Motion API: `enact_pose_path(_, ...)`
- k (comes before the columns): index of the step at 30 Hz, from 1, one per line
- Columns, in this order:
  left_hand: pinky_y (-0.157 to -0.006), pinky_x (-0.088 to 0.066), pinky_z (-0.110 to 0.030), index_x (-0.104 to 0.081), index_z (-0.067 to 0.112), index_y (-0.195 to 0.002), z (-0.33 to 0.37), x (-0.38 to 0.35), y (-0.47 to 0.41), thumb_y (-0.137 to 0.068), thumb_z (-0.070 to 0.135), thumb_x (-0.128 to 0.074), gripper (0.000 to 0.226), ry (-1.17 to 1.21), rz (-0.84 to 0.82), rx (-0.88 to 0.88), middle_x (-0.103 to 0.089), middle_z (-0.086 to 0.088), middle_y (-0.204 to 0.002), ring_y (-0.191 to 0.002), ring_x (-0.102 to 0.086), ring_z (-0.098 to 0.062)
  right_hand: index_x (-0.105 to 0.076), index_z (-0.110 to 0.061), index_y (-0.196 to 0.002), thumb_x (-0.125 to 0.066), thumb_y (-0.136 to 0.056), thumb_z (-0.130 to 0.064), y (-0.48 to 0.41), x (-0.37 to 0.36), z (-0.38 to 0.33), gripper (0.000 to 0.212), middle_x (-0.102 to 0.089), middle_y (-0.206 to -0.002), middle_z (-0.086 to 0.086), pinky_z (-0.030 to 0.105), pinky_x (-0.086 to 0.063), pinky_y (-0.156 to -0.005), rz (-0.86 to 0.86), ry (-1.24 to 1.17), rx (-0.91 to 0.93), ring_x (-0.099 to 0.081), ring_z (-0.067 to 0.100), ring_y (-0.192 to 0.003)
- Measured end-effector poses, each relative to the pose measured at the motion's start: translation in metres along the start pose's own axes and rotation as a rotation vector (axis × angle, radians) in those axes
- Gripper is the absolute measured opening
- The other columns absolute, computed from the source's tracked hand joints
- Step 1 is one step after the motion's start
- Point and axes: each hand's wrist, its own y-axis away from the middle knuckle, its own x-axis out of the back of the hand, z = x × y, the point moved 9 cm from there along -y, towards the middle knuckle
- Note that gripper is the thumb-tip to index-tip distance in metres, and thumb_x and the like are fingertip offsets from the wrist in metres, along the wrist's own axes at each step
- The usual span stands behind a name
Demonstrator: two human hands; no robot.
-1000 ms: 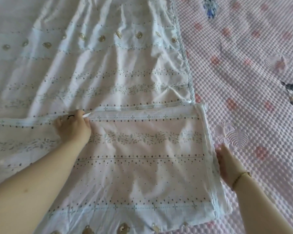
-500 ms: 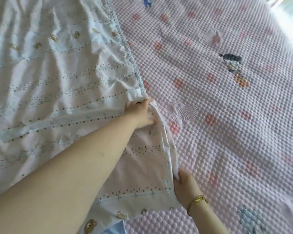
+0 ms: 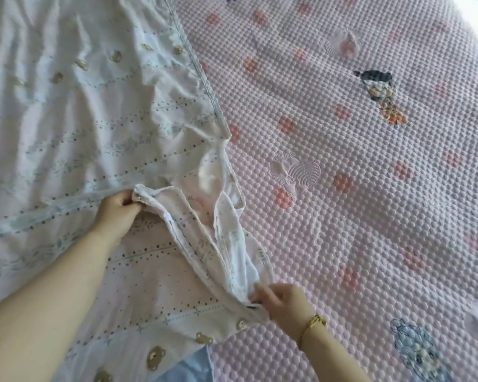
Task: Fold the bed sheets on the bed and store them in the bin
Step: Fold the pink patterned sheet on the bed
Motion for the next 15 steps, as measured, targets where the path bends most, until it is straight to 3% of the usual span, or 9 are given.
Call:
enact_pose_path(2, -0.082, -0.035, -0.028, -0.060, 0.004, -0.119, -0.002, 0.001, 0.001, -0.089, 0.000, -0.052, 0.031, 0.012, -0.011, -0.005, -0.061, -0.013, -0.115, -0.109, -0.054, -0.026, -0.056, -0.018, -0.069, -0.051, -0.091, -0.036, -0.012, 0.026, 0.003, 0.028, -0.056, -0.069, -0.003, 0.025, -0.041, -0.060, 0.203, -0.023, -0.132, -0.047, 0.012, -0.061)
enact_pose_path(4, -0.082, -0.034, -0.027, -0.060, 0.005, -0.119, 0.003, 0.001, 0.001, -0.090, 0.000, -0.051, 0.031, 0.030, -0.020, -0.016, -0.059, -0.008, -0.110, -0.104, -0.053, -0.023, -0.049, -0.019, -0.091, -0.055, -0.088, -0.037, -0.023, 0.042, -0.010, 0.019, -0.046, -0.092, -0.007, 0.025, -0.040, -0.067, 0.332, 0.073, -0.159, -0.047, 0.010, -0.079)
enact_pose_path(6, -0.081, -0.034, -0.025, -0.061, 0.006, -0.116, 0.008, 0.000, 0.001, -0.090, 0.000, -0.051, 0.030, 0.046, -0.032, -0.030, -0.058, -0.005, -0.105, -0.094, -0.052, -0.017, -0.041, -0.020, -0.113, -0.056, -0.086, -0.044, -0.038, 0.035, -0.016, 0.039, -0.036, -0.108, -0.008, 0.027, -0.040, -0.073, 0.248, 0.105, -0.219, -0.046, 0.012, -0.090)
enact_pose_path(10, -0.079, -0.039, -0.029, -0.065, 0.010, -0.104, 0.012, -0.004, -0.002, -0.089, -0.002, -0.050, 0.025, 0.073, -0.093, -0.046, -0.061, 0.001, -0.082, -0.072, -0.052, -0.012, -0.043, -0.018, -0.114, -0.041, -0.088, -0.056, -0.051, 0.032, -0.026, 0.046, -0.054, -0.088, -0.005, 0.032, -0.047, -0.075, 0.183, 0.054, -0.265, -0.054, 0.017, -0.079)
enact_pose_path(11, -0.080, -0.041, -0.032, -0.066, 0.012, -0.096, 0.014, -0.005, -0.003, -0.089, -0.003, -0.050, 0.023, 0.070, -0.110, -0.052, -0.060, 0.003, -0.078, -0.070, -0.052, -0.011, -0.045, -0.017, -0.116, -0.038, -0.087, -0.059, -0.052, 0.031, -0.031, 0.051, -0.058, -0.092, -0.002, 0.034, -0.047, -0.080, 0.187, 0.040, -0.248, -0.055, 0.017, -0.082)
enact_pose_path(13, -0.079, -0.045, -0.032, -0.063, 0.019, -0.078, 0.017, -0.004, -0.002, -0.088, -0.004, -0.050, 0.029, 0.067, -0.125, -0.071, -0.059, 0.004, -0.075, -0.068, -0.053, -0.012, -0.039, -0.015, -0.131, -0.042, -0.085, -0.061, -0.056, 0.027, -0.048, 0.064, -0.055, -0.121, 0.003, 0.036, -0.045, -0.091, 0.180, 0.004, -0.172, -0.055, 0.021, -0.105)
enact_pose_path(15, -0.069, -0.051, -0.021, -0.061, 0.024, -0.074, 0.020, -0.001, 0.001, -0.088, -0.006, -0.050, 0.035, 0.095, -0.141, -0.092, -0.060, 0.005, -0.075, -0.063, -0.058, -0.008, -0.025, -0.014, -0.141, -0.052, -0.082, -0.059, -0.065, 0.019, -0.072, 0.079, -0.037, -0.142, 0.003, 0.038, -0.041, -0.097, 0.155, 0.031, -0.107, -0.045, 0.022, -0.124)
